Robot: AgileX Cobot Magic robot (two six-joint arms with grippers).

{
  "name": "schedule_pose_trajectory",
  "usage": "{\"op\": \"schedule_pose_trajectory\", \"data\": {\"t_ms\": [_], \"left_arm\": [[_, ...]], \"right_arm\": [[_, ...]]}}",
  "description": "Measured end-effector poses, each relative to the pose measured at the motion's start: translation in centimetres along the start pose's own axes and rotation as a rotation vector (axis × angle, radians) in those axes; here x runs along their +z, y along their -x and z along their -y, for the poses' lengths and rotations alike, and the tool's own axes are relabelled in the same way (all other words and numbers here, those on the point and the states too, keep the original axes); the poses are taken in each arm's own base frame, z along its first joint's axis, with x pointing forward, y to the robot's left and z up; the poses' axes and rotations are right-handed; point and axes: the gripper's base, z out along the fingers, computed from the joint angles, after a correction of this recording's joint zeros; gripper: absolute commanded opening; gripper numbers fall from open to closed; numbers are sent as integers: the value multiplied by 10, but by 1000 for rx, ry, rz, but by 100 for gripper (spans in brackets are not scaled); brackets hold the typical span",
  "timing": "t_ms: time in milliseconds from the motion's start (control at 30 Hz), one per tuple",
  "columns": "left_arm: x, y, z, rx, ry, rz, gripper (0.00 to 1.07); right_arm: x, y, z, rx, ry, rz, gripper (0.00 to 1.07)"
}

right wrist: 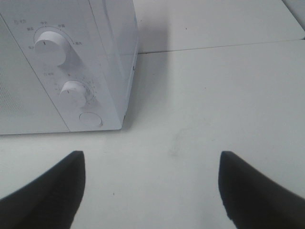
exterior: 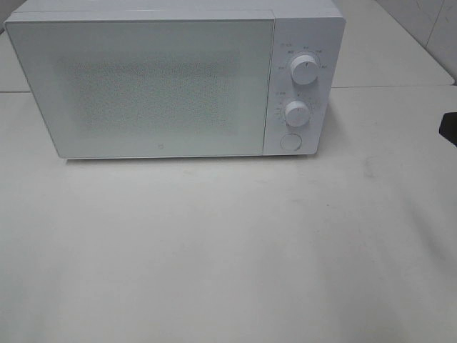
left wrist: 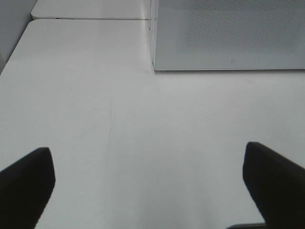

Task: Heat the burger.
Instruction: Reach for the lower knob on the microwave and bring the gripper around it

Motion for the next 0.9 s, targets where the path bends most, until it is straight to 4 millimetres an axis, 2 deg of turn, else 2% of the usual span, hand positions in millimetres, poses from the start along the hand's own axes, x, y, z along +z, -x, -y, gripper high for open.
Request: {"op": "schedule_pose_trajectory", "data": {"t_ms": [300,400,467,633,867,900], "left_arm": [[0,0,0,0,0,0,100],[0,0,0,0,0,0,100],[0,0,0,0,0,0,100],[0,0,0,0,0,0,100],[0,0,0,0,0,0,100],[0,0,0,0,0,0,100]], "right_arm": [[27,1,0,0,0,48,75],[38,-5,2,-2,0,71,75],[48,-17,4,-2,-3,87,75],[56,-28,6,16,-16,85,75],[66,-35,-13,-54,33,103,75],[70,-39,-21,-78,38,111,75]]}}
